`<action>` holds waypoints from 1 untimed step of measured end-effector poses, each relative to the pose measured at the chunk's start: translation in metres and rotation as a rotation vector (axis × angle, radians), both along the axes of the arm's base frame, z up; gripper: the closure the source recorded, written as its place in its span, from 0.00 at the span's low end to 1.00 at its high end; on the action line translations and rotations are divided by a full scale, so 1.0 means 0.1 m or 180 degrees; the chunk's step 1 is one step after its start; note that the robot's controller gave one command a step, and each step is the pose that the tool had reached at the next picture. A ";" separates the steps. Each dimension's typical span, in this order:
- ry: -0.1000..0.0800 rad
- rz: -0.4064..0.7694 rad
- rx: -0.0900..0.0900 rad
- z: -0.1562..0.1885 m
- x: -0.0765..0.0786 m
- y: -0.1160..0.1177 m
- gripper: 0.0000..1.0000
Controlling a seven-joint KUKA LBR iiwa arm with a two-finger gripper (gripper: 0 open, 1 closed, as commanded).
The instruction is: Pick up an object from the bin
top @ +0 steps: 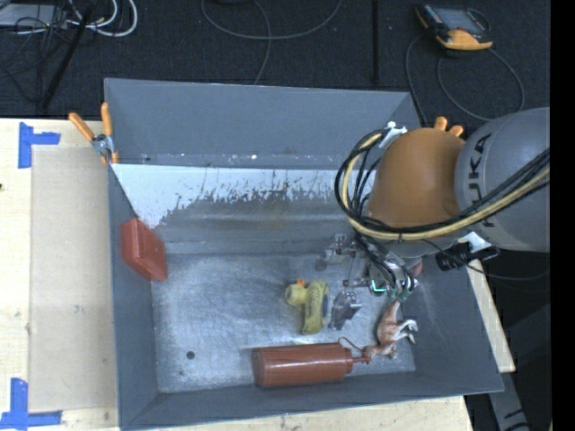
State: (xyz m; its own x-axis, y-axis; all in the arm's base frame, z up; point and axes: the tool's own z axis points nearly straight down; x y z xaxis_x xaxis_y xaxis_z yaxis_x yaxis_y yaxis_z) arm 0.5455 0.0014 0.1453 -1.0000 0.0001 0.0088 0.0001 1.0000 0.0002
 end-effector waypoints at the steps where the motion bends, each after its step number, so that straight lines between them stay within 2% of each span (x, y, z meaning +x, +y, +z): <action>1: -0.0023 0.0000 0.0000 0.04 0.02 0.00 0.00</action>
Offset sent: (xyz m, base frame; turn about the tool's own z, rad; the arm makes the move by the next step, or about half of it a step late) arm -0.0143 0.0753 -0.0753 0.1254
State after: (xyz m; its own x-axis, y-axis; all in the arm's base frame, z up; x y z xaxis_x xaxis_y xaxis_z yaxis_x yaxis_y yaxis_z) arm 0.5474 0.0014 0.1490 -1.0000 0.0002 0.0017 0.0002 1.0000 0.0002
